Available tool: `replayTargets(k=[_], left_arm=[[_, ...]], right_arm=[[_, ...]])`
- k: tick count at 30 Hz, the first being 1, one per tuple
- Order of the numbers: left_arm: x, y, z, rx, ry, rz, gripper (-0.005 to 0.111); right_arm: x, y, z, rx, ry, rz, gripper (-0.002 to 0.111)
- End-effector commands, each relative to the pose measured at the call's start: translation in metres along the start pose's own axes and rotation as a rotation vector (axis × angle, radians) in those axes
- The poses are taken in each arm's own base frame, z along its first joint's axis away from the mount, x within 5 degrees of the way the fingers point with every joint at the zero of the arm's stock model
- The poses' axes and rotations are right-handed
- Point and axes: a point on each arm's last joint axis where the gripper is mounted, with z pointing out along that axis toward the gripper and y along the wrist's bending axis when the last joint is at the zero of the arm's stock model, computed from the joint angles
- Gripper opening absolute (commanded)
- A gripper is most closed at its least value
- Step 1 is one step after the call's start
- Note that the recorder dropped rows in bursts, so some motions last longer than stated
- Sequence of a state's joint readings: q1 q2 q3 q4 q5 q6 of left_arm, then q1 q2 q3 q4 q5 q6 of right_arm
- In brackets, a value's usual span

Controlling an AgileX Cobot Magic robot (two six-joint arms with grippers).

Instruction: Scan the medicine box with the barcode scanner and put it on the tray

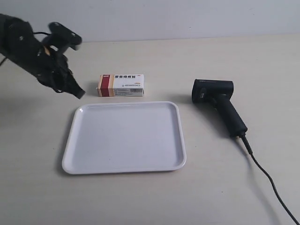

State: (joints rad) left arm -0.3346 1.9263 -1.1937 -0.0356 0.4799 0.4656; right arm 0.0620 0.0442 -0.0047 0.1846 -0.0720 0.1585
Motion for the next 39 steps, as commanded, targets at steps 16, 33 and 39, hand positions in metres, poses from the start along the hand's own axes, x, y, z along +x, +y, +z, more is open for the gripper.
replayTargets(k=[16, 33, 39], left_arm=[[-0.050, 0.004, 0.051, 0.291, -0.415, 0.200, 0.076], [-0.054, -0.001, 0.112, 0.395, -0.446, 0.338, 0.045], [-0.073, -0.004, 0.052, 0.497, -0.528, 0.434, 0.002]], right_arm=[[-0.003, 0.000, 0.000, 0.005, -0.016, -0.040, 0.000], [-0.003, 0.000, 0.000, 0.004, -0.023, -0.040, 0.000], [-0.003, 0.000, 0.004, 0.013, -0.018, -0.041, 0.000]])
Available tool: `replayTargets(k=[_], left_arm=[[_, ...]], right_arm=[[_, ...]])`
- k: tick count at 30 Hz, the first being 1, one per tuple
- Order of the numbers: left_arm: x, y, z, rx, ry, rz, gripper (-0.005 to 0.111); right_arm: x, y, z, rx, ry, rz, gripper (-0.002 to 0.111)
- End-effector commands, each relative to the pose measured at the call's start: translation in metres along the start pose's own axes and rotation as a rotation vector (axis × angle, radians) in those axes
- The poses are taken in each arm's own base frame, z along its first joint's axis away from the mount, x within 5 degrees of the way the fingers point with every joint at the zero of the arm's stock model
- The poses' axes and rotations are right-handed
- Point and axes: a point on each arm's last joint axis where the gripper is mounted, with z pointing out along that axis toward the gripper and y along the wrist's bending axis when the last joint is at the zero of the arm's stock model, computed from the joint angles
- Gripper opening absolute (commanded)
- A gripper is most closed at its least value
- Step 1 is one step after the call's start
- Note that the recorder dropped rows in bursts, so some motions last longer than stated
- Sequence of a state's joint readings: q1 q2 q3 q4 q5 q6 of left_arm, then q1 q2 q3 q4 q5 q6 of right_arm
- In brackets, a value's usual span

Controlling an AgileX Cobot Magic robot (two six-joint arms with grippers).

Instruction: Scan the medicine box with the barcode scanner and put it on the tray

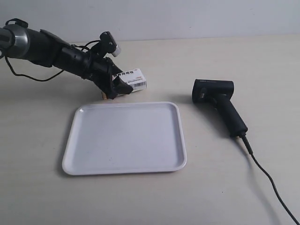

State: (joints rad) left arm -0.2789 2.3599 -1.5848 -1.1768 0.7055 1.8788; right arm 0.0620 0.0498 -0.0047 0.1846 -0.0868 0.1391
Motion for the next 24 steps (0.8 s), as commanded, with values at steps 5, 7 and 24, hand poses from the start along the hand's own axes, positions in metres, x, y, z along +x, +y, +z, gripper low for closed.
replayTargets(k=[5, 7, 24], left_arm=[[-0.085, -0.049, -0.094, 0.248, -0.153, 0.166, 0.002], [-0.093, -0.066, -0.112, 0.237, -0.161, 0.211, 0.002], [-0.054, -0.164, -0.132, 0.062, -0.065, 0.313, 0.002]], right_arm=[[0.002, 0.001, 0.027, 0.036, 0.172, -0.079, 0.000], [0.004, 0.004, 0.043, 0.032, 0.281, -0.088, 0.000], [0.157, 0.062, 0.231, -0.154, 1.066, -0.418, 0.100]])
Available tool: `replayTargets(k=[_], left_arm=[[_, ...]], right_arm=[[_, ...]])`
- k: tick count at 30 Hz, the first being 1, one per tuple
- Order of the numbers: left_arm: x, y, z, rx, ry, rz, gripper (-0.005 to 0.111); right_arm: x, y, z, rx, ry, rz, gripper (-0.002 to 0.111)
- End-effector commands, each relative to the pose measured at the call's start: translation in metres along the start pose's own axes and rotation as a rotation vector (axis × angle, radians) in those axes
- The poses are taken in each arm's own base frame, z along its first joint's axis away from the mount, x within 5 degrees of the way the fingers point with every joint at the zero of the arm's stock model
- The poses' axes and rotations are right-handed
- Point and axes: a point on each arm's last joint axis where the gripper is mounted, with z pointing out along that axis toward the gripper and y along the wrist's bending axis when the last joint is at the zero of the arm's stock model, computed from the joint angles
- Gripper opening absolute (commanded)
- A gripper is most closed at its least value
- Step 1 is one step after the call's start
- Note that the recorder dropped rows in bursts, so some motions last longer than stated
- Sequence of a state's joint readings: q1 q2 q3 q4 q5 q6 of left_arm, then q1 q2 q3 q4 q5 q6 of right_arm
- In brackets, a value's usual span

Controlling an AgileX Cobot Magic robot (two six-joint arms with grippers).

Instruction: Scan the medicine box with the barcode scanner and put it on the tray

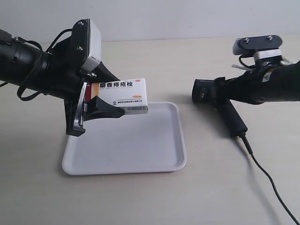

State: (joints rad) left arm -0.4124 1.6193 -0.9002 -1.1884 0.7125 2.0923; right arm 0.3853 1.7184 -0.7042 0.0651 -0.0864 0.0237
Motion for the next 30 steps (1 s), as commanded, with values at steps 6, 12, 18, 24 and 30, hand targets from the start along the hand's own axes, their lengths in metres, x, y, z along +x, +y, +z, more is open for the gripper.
replayTargets(k=[6, 12, 18, 24, 30], left_arm=[[0.000, -0.001, 0.002, -0.004, -0.004, -0.018, 0.002], [0.009, -0.003, 0.010, 0.011, 0.019, -0.042, 0.002], [0.028, 0.001, 0.020, 0.031, 0.049, -0.095, 0.002], [0.046, 0.007, 0.022, 0.040, 0.068, -0.155, 0.002], [0.045, 0.005, 0.023, 0.061, 0.055, -0.157, 0.002]], right_arm=[[-0.003, 0.002, 0.058, -0.003, 0.075, -0.166, 0.079], [-0.003, 0.003, 0.056, -0.009, 0.098, -0.208, 0.028], [-0.021, 0.003, 0.015, -0.007, 0.139, -0.297, 0.000], [-0.025, 0.013, -0.029, -0.017, 0.171, -0.436, 0.000], [-0.015, 0.014, -0.033, -0.023, 0.168, -0.446, 0.000]])
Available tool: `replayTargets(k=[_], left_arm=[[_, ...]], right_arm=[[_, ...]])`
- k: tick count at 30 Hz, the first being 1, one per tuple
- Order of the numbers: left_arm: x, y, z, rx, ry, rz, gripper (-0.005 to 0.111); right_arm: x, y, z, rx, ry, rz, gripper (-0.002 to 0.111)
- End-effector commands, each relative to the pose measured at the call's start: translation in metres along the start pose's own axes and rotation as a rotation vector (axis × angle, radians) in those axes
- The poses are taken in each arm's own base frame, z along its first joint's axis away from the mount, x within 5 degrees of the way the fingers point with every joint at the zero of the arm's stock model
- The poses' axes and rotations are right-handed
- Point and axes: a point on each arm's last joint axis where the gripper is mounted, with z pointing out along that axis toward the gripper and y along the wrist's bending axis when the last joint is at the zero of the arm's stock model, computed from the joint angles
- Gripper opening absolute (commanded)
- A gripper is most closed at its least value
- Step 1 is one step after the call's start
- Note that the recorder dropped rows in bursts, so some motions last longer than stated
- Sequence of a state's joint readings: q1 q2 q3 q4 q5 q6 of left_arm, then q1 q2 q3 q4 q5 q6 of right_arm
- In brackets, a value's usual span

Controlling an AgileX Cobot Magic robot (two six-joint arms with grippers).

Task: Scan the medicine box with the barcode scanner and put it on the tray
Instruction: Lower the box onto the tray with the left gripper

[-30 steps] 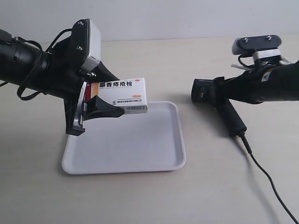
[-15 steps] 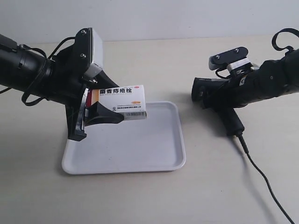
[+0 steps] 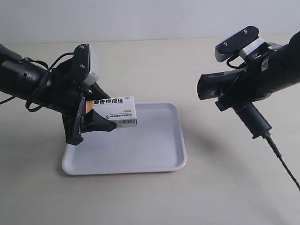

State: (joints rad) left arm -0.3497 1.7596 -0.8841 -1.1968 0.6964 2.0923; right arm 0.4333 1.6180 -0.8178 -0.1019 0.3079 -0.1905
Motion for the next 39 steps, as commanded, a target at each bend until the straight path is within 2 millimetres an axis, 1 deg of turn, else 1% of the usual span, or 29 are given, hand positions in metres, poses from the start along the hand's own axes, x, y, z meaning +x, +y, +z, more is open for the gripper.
replayTargets(k=[1, 7, 10, 14, 20, 25, 28, 31, 35, 39], left_arm=[[-0.002, -0.002, 0.000, 0.022, -0.026, -0.012, 0.002], [-0.002, -0.002, 0.000, 0.026, -0.029, -0.012, 0.002], [-0.002, -0.002, 0.000, 0.027, -0.029, -0.016, 0.002], [0.001, 0.000, 0.008, 0.068, -0.037, -0.030, 0.002], [0.005, 0.002, 0.016, 0.091, -0.039, -0.046, 0.002], [0.007, 0.006, 0.023, 0.111, -0.042, -0.059, 0.002], [0.006, 0.007, 0.026, 0.138, -0.064, -0.065, 0.002], [0.002, 0.009, 0.026, 0.156, -0.084, -0.058, 0.002], [-0.002, 0.008, 0.024, 0.189, -0.112, -0.051, 0.002], [-0.002, 0.007, 0.024, 0.198, -0.115, -0.048, 0.002]], right_arm=[[0.004, 0.002, -0.002, 0.003, -0.011, -0.029, 0.000], [0.004, 0.002, -0.002, 0.001, -0.014, -0.022, 0.000], [0.002, 0.010, -0.002, -0.013, -0.017, -0.041, 0.000], [-0.003, 0.021, -0.003, -0.030, -0.041, -0.073, 0.000], [-0.002, 0.024, -0.002, -0.037, -0.030, -0.074, 0.000], [0.001, 0.026, -0.001, -0.053, -0.020, -0.035, 0.000], [0.010, 0.028, 0.002, -0.059, 0.003, -0.039, 0.000], [0.018, 0.031, 0.010, -0.062, 0.004, -0.037, 0.000], [0.017, 0.032, 0.019, -0.057, -0.031, -0.039, 0.000], [0.016, 0.031, 0.023, -0.053, -0.053, -0.039, 0.000]])
